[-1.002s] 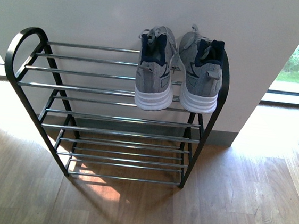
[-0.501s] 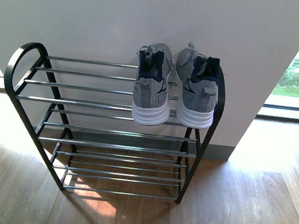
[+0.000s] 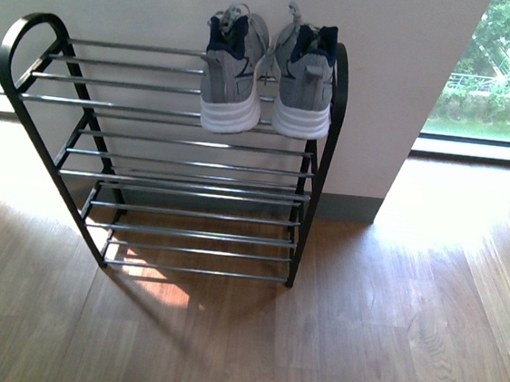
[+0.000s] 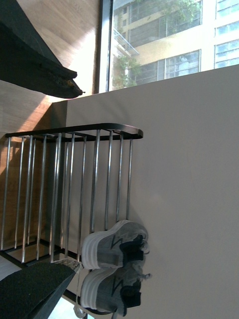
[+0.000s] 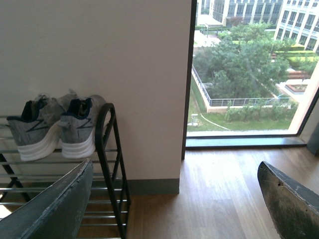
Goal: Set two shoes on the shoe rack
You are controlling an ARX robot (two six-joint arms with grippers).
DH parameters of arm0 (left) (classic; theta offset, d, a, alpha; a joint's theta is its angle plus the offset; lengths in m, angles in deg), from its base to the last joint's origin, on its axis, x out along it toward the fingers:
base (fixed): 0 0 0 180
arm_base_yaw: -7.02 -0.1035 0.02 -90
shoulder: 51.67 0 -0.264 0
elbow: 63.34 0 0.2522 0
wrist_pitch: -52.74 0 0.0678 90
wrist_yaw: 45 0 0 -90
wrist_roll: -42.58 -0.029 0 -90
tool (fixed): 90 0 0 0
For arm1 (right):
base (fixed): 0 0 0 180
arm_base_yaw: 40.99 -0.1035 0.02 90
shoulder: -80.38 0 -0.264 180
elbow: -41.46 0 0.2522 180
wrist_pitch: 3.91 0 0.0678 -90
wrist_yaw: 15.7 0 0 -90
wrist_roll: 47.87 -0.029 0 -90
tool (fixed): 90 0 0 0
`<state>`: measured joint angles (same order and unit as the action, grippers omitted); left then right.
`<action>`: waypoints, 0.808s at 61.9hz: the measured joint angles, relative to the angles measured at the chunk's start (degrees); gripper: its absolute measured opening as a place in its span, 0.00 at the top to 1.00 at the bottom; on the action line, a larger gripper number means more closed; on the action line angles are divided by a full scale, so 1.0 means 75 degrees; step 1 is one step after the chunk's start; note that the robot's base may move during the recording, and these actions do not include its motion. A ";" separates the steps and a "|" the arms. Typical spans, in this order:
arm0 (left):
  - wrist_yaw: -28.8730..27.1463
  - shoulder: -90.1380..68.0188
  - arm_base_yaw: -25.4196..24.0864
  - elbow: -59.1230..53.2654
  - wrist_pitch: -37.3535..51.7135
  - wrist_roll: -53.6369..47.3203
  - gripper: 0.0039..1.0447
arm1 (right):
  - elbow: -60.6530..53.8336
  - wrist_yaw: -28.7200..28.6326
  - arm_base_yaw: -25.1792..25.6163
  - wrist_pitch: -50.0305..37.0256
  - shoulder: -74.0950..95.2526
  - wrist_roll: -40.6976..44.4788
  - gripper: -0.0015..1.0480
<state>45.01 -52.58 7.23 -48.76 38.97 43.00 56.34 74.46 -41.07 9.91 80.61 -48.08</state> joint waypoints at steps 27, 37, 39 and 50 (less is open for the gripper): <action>-0.0003 0.0000 0.0000 0.0000 0.0000 0.0000 0.09 | 0.0000 -0.0026 0.0000 0.0000 -0.0006 0.0006 0.09; 0.0000 0.0000 0.0000 0.0000 0.0000 0.0000 0.09 | 0.0000 -0.0009 0.0000 0.0000 -0.0003 0.0006 0.09; 0.0000 0.0003 0.0000 0.0000 0.0000 0.0000 0.09 | 0.0000 -0.0003 0.0000 0.0000 -0.0006 0.0006 0.09; 0.0000 0.0000 0.0000 0.0000 0.0000 0.0000 0.09 | 0.0000 -0.0009 0.0000 0.0003 -0.0003 0.0006 0.09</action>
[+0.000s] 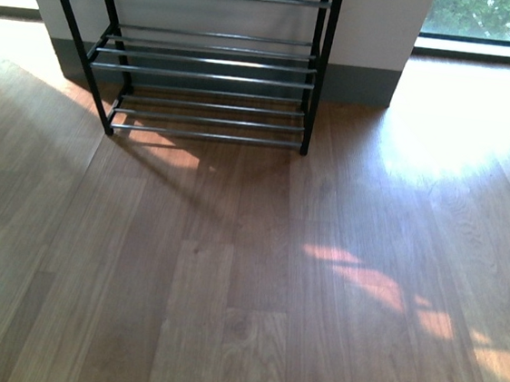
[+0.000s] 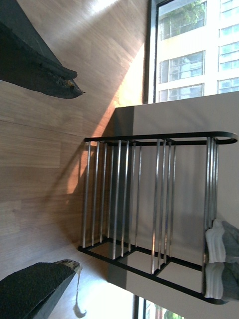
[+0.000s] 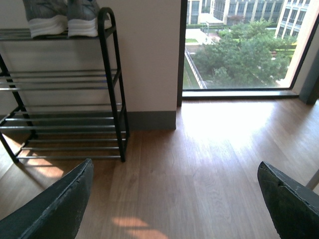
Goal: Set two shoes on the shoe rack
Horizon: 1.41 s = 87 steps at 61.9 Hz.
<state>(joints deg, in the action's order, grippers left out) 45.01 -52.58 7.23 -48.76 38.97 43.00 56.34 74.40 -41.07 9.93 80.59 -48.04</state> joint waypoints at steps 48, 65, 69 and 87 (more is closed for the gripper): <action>0.0003 0.0003 0.0000 0.0000 -0.0003 0.0000 0.09 | 0.0000 0.0003 0.0000 0.0000 0.0003 -0.0003 0.09; 0.0000 0.0003 0.0000 0.0000 -0.0003 0.0000 0.09 | 0.0000 -0.0020 0.0000 0.0000 0.0000 -0.0003 0.09; -0.0003 0.0003 0.0000 0.0000 -0.0003 0.0000 0.09 | 0.0000 -0.0017 0.0000 -0.0003 0.0000 -0.0003 0.09; -0.0009 0.0003 0.0000 0.0000 -0.0003 0.0000 0.09 | 0.0000 -0.0026 0.0000 0.0000 0.0003 0.0000 0.09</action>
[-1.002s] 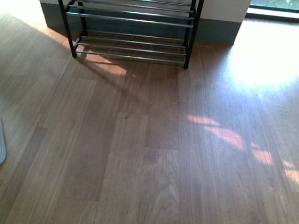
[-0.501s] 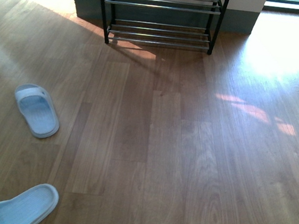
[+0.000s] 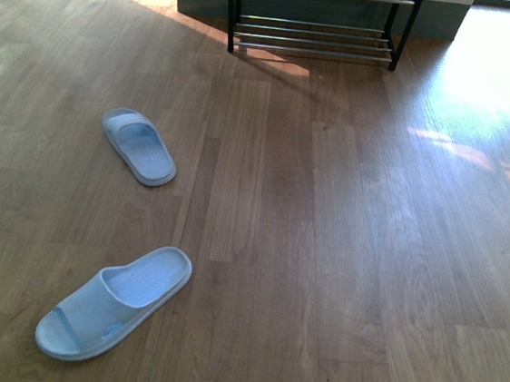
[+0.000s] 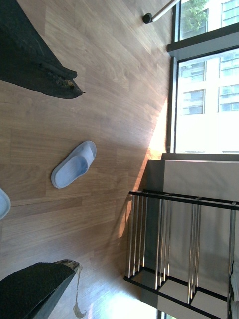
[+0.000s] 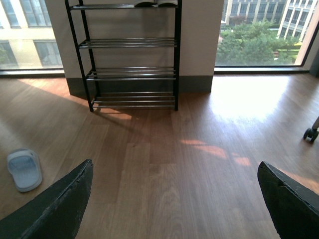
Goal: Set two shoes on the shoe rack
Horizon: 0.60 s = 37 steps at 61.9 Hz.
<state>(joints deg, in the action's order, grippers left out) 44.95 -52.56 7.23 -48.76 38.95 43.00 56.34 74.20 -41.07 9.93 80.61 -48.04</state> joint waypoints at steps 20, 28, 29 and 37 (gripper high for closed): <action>0.0003 0.0000 0.0000 0.0000 0.0003 0.0000 0.09 | 0.0000 0.0009 0.0000 0.0000 -0.0003 -0.0003 0.09; 0.0006 0.0000 0.0000 0.0000 0.0003 0.0000 0.09 | 0.0000 0.0009 0.0000 0.0000 -0.0003 -0.0003 0.09; 0.0006 0.0000 0.0000 0.0000 0.0003 0.0000 0.09 | 0.0000 0.0009 0.0000 0.0000 -0.0003 -0.0003 0.09; 0.0003 0.0000 0.0000 0.0000 0.0000 0.0000 0.09 | 0.0000 0.0009 0.0000 0.0000 -0.0003 -0.0003 0.09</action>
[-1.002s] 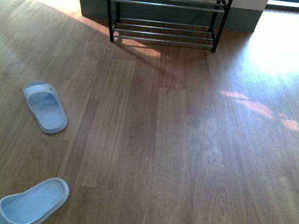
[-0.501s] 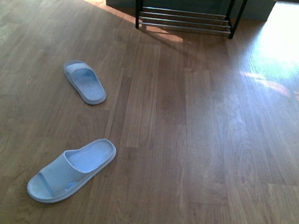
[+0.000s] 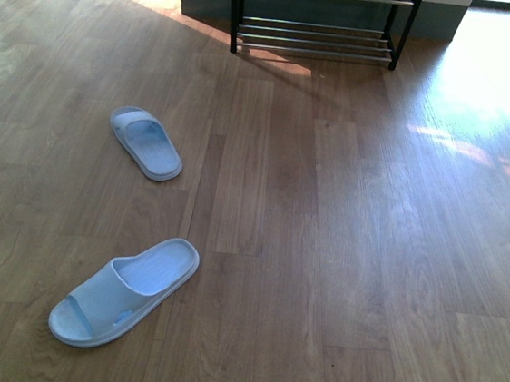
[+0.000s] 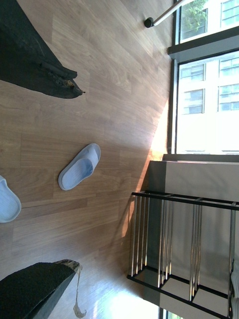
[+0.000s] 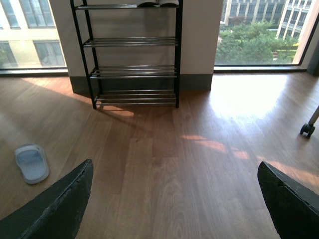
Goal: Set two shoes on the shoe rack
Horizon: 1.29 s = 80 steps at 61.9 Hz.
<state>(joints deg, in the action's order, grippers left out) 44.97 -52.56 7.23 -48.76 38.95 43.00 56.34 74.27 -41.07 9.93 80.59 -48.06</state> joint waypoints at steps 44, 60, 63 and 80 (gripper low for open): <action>0.0003 0.0000 0.0000 0.0000 0.0000 0.0000 0.09 | 0.0000 0.0000 0.0000 0.0000 0.0000 0.0000 0.09; 0.0003 0.0000 0.0000 0.0000 0.0000 0.0000 0.09 | 0.0000 0.0000 0.0000 0.0000 0.0003 0.0003 0.09; 0.0003 0.0000 0.0000 0.0000 0.0000 0.0000 0.09 | 0.0000 0.0000 0.0000 0.0000 0.0000 0.0000 0.09; 0.0003 0.0000 0.0000 0.0000 0.0000 0.0000 0.09 | 0.0000 0.0000 0.0000 0.0000 0.0000 0.0003 0.09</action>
<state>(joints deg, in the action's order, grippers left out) 44.99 -52.56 7.23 -48.76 38.95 43.00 56.34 74.27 -41.07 9.93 80.59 -48.04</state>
